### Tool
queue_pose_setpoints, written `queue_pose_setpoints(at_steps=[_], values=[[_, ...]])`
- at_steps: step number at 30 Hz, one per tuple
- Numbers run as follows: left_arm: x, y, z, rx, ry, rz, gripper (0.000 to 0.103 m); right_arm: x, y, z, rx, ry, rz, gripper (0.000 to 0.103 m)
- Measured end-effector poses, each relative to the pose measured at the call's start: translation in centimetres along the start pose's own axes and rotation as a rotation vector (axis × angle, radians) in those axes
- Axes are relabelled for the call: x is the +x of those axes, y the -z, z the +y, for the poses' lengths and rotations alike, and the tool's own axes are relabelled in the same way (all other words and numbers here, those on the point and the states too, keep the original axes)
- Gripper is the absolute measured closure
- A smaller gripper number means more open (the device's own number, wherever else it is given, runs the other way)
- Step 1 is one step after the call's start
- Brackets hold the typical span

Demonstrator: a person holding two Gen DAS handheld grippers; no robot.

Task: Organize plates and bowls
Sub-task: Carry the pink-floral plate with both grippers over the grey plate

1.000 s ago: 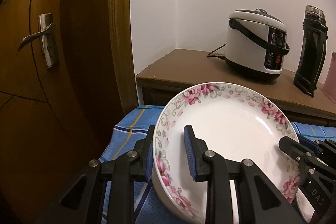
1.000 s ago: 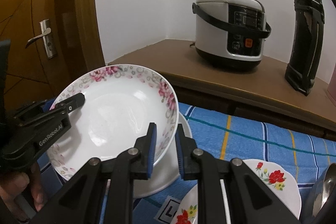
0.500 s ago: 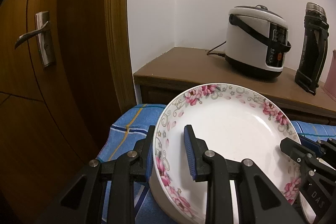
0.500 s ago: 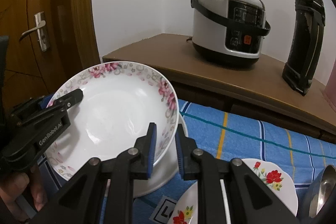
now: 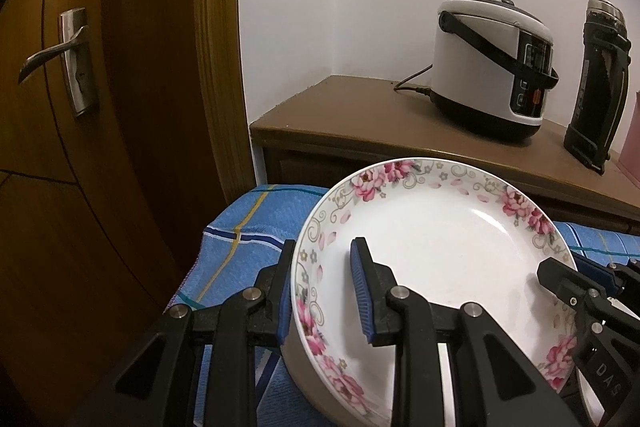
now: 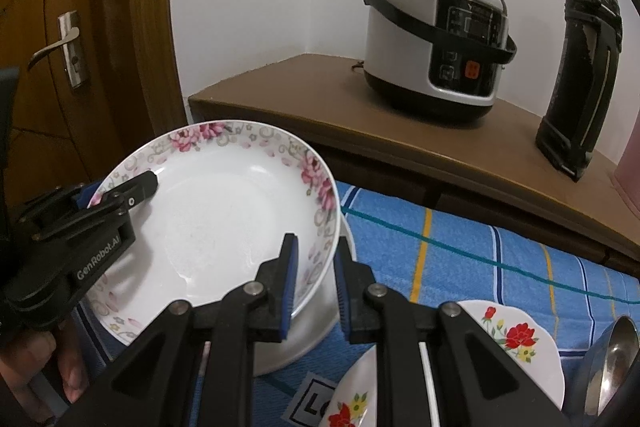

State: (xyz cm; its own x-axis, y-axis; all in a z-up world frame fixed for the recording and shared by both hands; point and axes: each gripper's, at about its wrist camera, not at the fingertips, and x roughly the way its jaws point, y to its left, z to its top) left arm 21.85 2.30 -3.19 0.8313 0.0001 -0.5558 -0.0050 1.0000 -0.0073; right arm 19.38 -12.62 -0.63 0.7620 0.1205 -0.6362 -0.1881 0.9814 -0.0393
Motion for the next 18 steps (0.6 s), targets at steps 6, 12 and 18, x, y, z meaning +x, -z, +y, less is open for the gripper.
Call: queue_pose_setpoints(at_steps=[6,12,18], values=[[0.5,0.0,0.3,-0.014,0.014,0.027,0.074,0.3,-0.1,0.1,-0.011,0.008,0.018,0.085],[0.9,0.0,0.3,-0.016,0.025,0.048,0.074,0.4,-0.1,0.0,-0.008,0.011,0.029,0.085],[1.2,0.0,0.4,-0.021,0.034,0.069,0.074,0.5,-0.3,0.0,-0.008,0.011,0.035,0.085]])
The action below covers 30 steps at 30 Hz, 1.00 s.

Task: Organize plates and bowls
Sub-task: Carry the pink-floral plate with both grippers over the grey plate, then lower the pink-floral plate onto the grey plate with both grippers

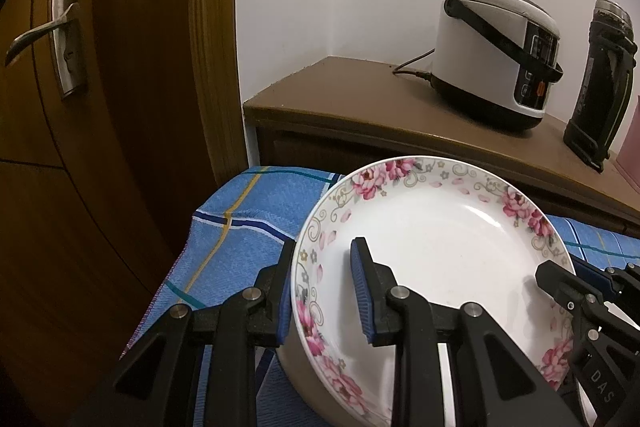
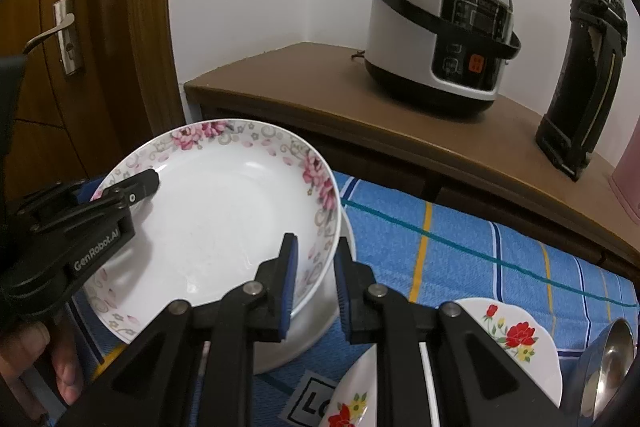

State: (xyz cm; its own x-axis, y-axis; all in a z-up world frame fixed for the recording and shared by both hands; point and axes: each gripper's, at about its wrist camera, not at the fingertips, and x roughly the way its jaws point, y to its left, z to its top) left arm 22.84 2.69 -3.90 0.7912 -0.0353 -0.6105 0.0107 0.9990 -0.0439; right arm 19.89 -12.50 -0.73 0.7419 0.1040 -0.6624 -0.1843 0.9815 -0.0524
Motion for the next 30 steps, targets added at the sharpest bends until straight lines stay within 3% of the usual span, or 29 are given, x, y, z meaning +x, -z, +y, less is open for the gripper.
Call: queue_pose_setpoints(at_steps=[30], values=[[1.7,0.1,0.7,-0.034,0.036,0.089,0.074,1.2,-0.5,0.1,-0.016,0.014,0.057,0.084]])
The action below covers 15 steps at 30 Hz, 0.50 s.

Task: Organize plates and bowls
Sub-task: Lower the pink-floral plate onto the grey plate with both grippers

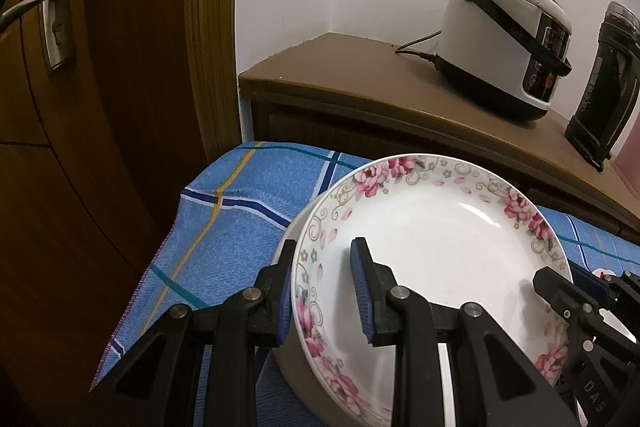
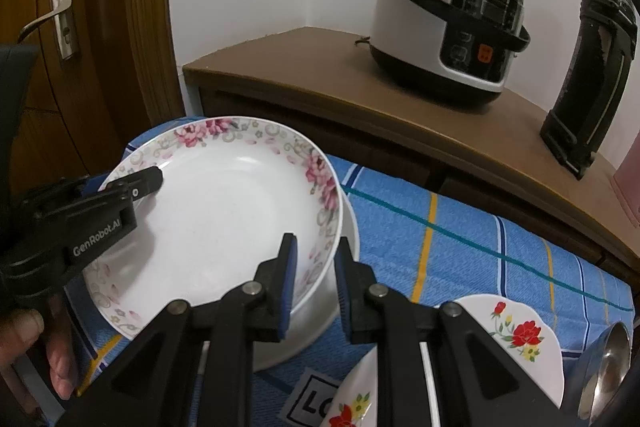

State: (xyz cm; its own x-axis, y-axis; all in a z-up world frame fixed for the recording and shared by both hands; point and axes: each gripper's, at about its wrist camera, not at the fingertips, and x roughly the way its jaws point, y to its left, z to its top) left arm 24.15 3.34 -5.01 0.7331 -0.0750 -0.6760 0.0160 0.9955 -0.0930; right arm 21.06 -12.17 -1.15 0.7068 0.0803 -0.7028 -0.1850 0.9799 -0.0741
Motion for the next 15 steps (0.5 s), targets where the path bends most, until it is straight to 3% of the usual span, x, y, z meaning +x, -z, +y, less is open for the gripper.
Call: queue_pose_setpoints(at_steps=[15], values=[[1.2,-0.2,0.1,-0.006,0.004,0.047,0.073,0.8,-0.3,0.6,-0.02,0.029,0.038,0.084]])
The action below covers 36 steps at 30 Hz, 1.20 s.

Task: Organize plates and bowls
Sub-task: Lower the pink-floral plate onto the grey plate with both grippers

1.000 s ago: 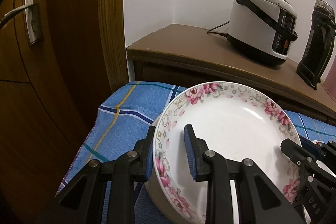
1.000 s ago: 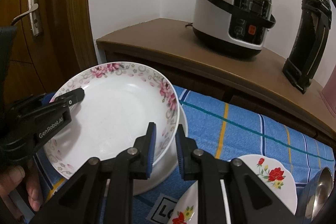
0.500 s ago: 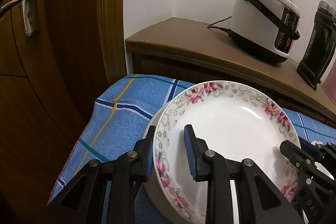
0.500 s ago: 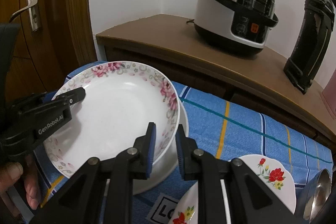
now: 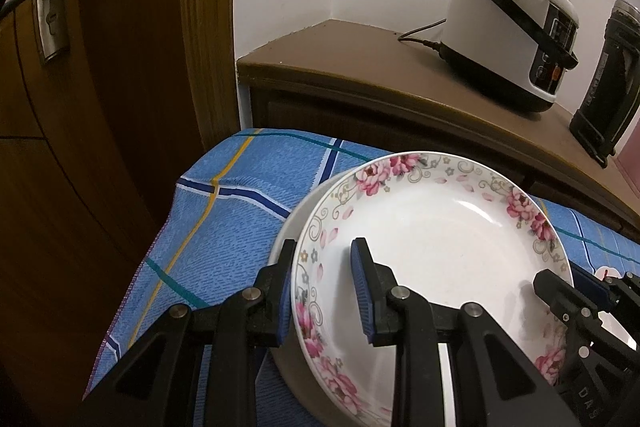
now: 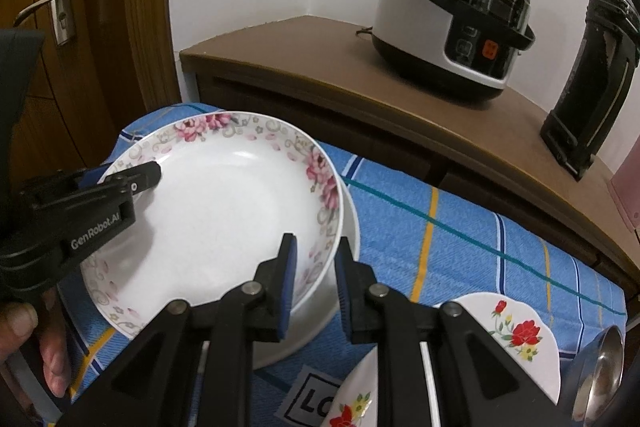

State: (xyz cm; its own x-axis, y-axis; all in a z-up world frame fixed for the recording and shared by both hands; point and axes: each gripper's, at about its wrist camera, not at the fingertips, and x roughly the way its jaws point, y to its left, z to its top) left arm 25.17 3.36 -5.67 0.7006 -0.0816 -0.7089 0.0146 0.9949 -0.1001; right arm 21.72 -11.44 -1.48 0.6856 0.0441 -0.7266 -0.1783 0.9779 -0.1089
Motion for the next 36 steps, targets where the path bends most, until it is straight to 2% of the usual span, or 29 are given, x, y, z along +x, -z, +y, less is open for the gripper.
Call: queue_pose_setpoints(at_steps=[36], values=[[0.4,0.1,0.0,0.009,0.003,0.021,0.073,1.8,-0.4,0.4,-0.005,0.011,0.054,0.084]])
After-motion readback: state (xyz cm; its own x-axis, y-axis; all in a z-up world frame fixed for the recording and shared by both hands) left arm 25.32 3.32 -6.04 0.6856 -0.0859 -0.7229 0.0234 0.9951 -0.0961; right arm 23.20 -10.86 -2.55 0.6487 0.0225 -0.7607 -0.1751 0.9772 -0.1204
